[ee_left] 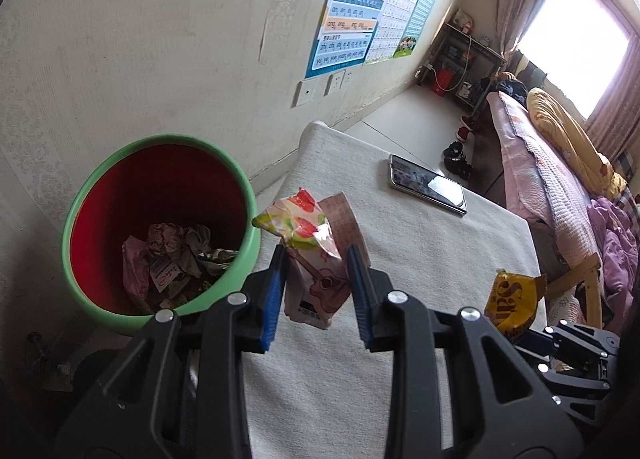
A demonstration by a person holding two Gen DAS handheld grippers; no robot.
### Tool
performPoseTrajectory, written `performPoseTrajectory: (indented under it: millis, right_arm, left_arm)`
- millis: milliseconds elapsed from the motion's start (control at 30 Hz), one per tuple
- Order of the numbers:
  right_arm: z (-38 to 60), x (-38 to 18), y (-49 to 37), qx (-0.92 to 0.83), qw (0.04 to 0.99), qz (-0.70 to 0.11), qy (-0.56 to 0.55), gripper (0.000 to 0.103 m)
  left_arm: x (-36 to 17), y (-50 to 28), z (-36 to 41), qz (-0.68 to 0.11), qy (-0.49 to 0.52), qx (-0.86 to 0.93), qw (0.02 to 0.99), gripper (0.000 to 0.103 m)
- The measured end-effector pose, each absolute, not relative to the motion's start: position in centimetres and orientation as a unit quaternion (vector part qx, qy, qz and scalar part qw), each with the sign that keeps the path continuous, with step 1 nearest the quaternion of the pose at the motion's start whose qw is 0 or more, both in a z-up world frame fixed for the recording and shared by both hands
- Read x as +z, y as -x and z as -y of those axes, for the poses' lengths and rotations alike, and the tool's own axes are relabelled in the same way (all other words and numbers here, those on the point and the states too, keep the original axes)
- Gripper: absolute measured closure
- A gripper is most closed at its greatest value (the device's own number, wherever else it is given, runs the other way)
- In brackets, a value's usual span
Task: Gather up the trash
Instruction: 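Carry the strawberry wrapper to the bin with the left tool while the right tool carries the yellow wrapper, then open the left tool over the bin while the right tool opens, dropping the yellow wrapper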
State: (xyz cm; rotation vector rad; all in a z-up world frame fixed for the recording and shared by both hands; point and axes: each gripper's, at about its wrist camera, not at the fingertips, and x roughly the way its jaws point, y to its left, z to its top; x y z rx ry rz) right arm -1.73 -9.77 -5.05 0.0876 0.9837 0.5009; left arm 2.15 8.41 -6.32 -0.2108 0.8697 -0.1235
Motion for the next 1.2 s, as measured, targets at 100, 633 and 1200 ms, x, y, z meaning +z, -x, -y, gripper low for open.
performPoseTrajectory:
  millis: [100,633,1200]
  right_arm:
    - [8.2,-4.6,1.3,0.251,0.850,-0.461,-0.037,0.079]
    - [1.3,-2.7,-1.5,0.316,0.841,-0.439,-0.008,0.079]
    - [-1.0,-3.1,-2.4,0.335,0.833,-0.441,0.011,0.078]
  left_arm:
    - [-6.2,-2.1,-9.7,-0.417,0.107,-0.046,0.901,0.073]
    - [-5.2,-2.1,-14.8,-0.401,0.118,0.014,0.908,0.073]
    - [-5.8,-2.4,-17.0,-0.405,0.117,0.038,0.906,0.073]
